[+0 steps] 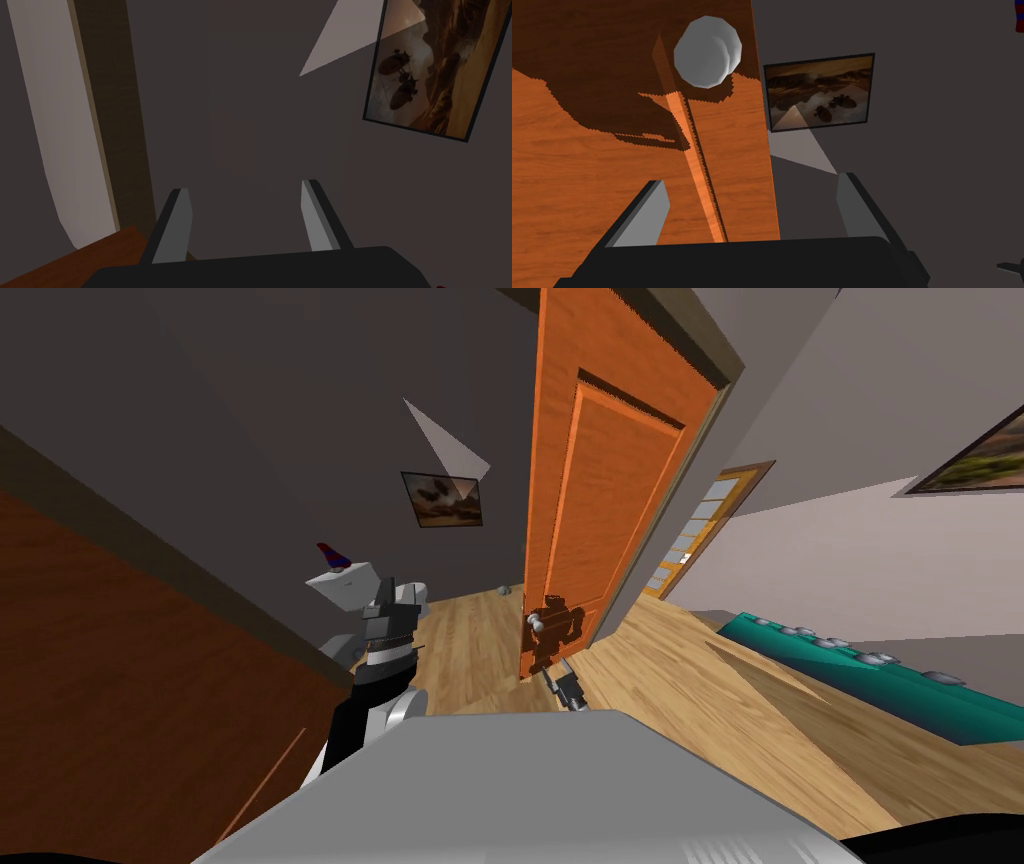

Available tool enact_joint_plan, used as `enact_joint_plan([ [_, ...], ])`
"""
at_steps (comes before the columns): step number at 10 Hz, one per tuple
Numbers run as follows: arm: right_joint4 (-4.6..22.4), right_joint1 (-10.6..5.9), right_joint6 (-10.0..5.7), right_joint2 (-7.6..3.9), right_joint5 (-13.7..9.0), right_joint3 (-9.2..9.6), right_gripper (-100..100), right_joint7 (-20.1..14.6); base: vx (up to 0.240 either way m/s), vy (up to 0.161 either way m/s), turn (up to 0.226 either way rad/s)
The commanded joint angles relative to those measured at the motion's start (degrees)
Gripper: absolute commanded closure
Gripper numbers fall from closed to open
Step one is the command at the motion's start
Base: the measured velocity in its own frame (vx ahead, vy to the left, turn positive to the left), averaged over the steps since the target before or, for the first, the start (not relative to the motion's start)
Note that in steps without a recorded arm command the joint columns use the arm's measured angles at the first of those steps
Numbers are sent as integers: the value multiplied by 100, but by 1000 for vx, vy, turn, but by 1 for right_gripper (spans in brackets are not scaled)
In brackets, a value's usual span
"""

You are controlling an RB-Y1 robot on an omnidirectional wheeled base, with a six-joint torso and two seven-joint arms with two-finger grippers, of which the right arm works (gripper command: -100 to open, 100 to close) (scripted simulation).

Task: Pull the door open

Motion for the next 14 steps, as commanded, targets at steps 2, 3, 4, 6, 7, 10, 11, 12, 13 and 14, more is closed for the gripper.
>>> enact_joint_plan([
  [2, 226, -7, -92, 12, 101, 2, -100, 256, 167, -37, -48],
  [3, 334, -9, -138, 19, 146, 1, -100, 369, 145, -57, -61],
  [4, 405, -11, -167, 24, 176, 1, -100, 442, 149, -88, -58],
  [6, 569, -199, -178, 2, 173, -66, -100, 378, 25, -3, 5],
  [7, 665, -288, -195, -18, 180, -101, -100, 359, -44, 91, 2],
  [10, 1185, -777, -284, -125, 215, -296, -100, 254, -61, 133, 6],
  [11, 1190, -777, -284, -125, 215, -296, -100, 254, -41, 105, -1],
  [12, 1345, -921, -310, -157, 226, -354, -100, 223, -12, 72, 4],
  [13, 1510, -1074, -338, -190, 237, -415, -100, 190, -4, 72, 15],
  [14, 1677, -1230, -366, -225, 248, -477, -100, 156, 4, 83, 14],
])
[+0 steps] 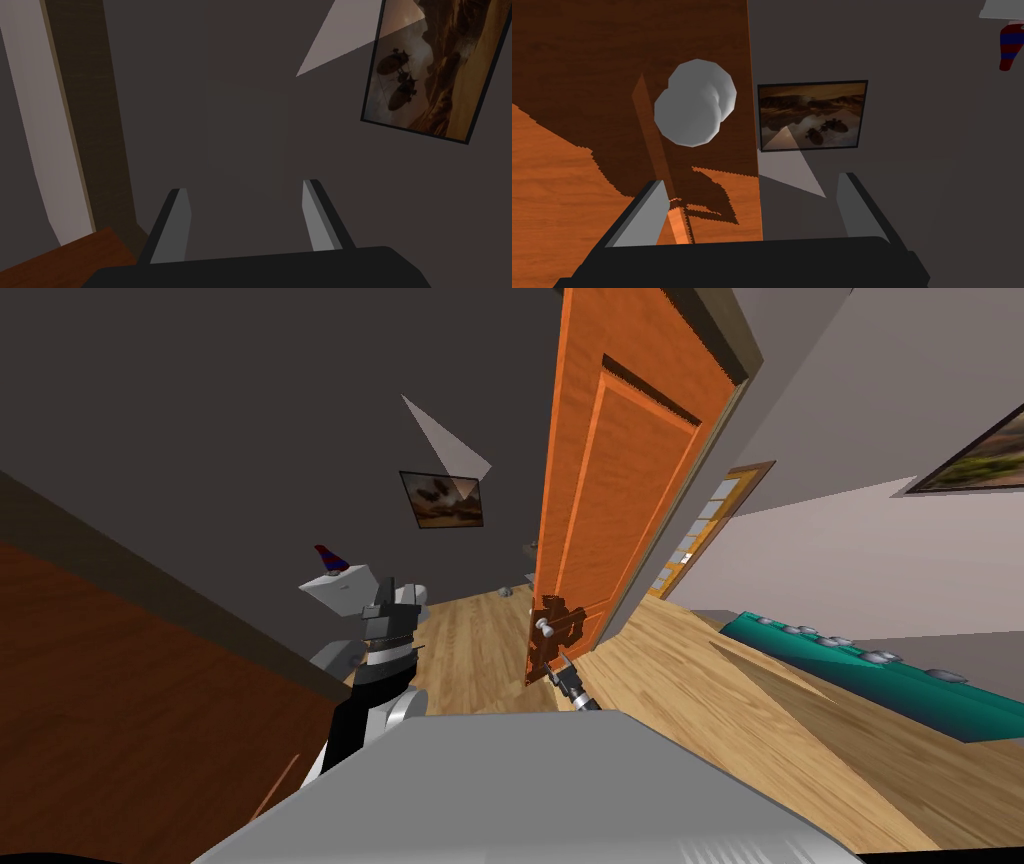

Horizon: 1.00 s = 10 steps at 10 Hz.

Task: Pull the door open

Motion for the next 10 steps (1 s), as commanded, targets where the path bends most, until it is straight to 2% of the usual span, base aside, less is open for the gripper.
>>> enact_joint_plan([
  [1, 248, -215, -59, -56, 20, -99, -100, -58, 25, 100, 14],
  [6, 1065, -976, -198, -222, 75, -403, -100, -222, 56, 64, 12],
  [10, 1557, -1433, -281, -322, 109, -585, -100, -320, 84, 6, -3],
])
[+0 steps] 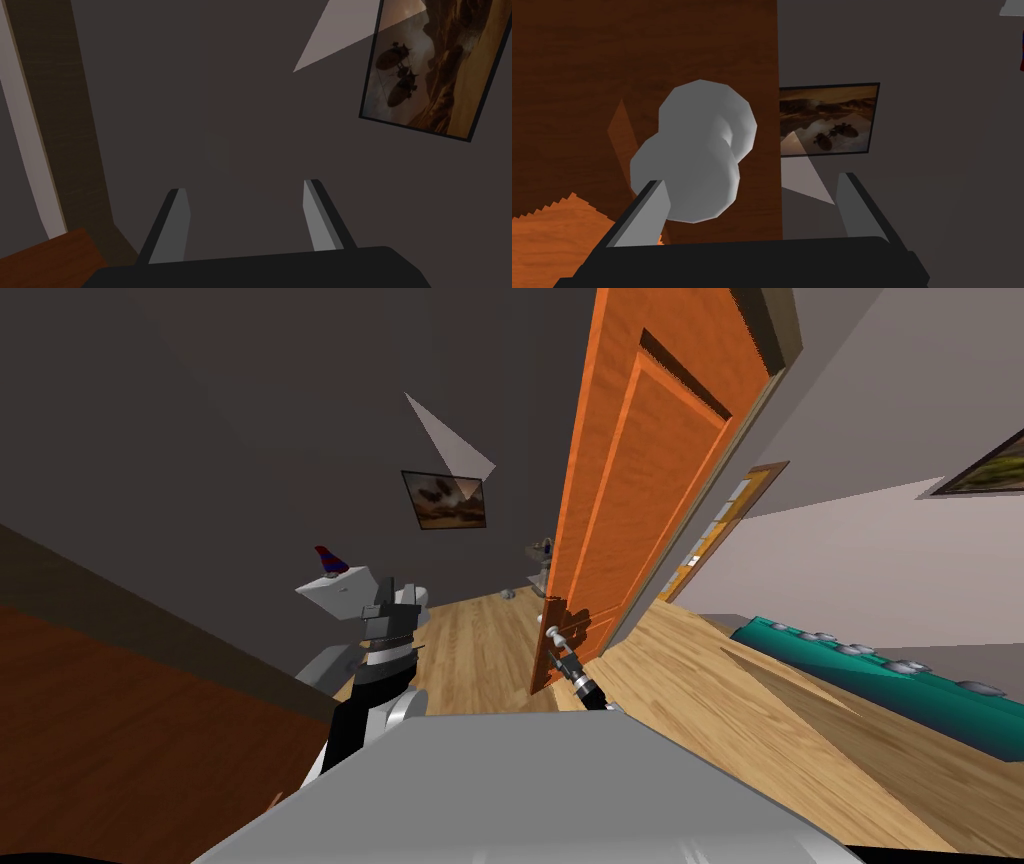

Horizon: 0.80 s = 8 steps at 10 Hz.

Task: Pull the door open

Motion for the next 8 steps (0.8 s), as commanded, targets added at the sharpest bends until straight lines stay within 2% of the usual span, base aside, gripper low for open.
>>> enact_joint_plan([
  [1, 171, -230, -20, -57, -11, -95, -100, -25, 39, -6, -6],
  [3, 308, -357, -43, -85, -2, -146, -100, -52, 39, -29, -10],
  [4, 308, -357, -43, -85, -2, -146, -100, -52, 44, -26, -13],
  [5, 382, -211, -68, -40, 30, -94, -100, -40, -11, -5, -23],
  [6, 382, -211, -68, -40, 30, -94, 100, -40, -24, 1, -17],
  [8, 382, -211, -68, -40, 30, -94, 100, -40, -9, 3, 7],
])
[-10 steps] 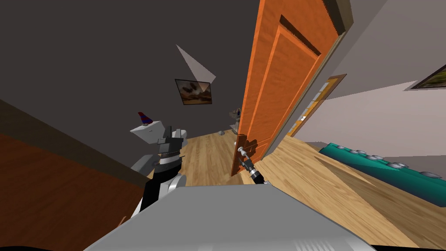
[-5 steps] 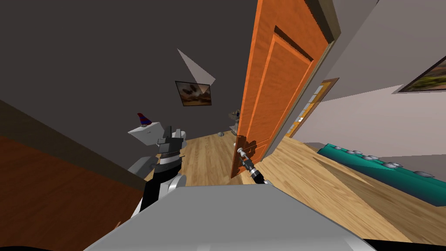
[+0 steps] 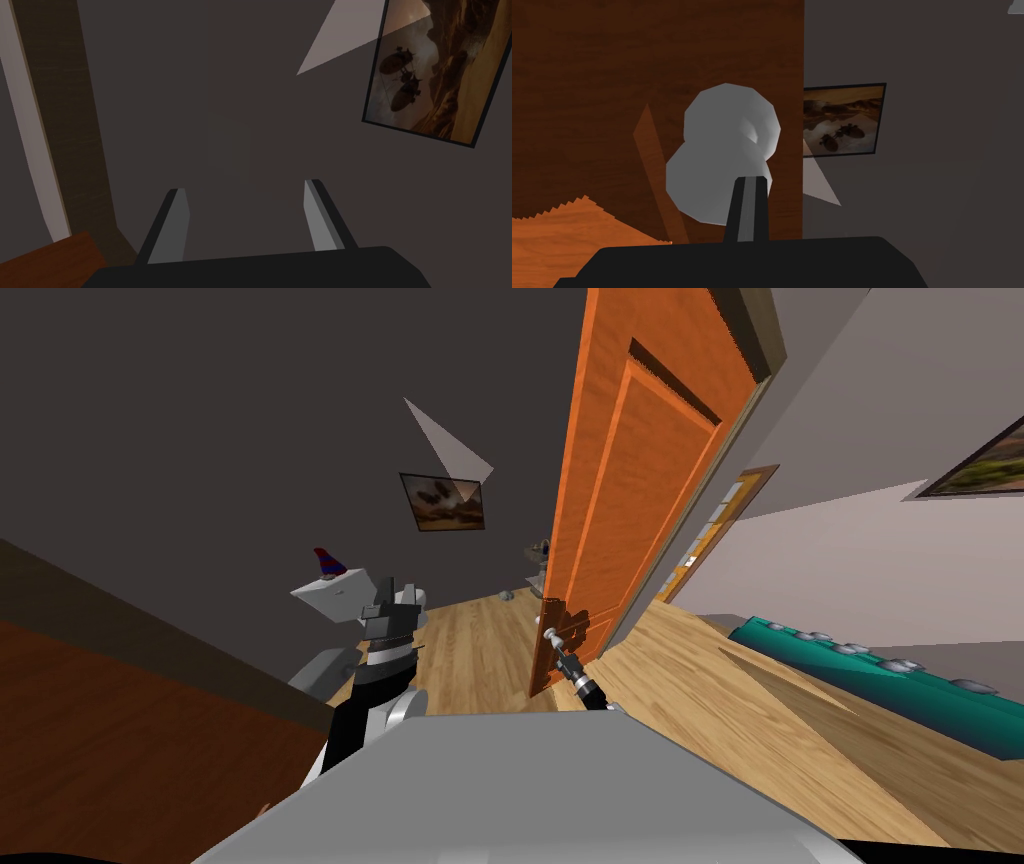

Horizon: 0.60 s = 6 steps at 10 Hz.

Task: Pull the door open

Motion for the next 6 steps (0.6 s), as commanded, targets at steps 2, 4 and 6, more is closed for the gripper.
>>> enact_joint_plan([
  [2, -6, -32, 35, -4, -6, -10, 100, 0, 0, 0, 0],
  [4, 56, -10, -85, -137, -60, -75, -100, -21, -77, 43, 82],
  [6, 97, -18, -153, -240, -105, -130, -100, -38, -220, 45, 83],
])
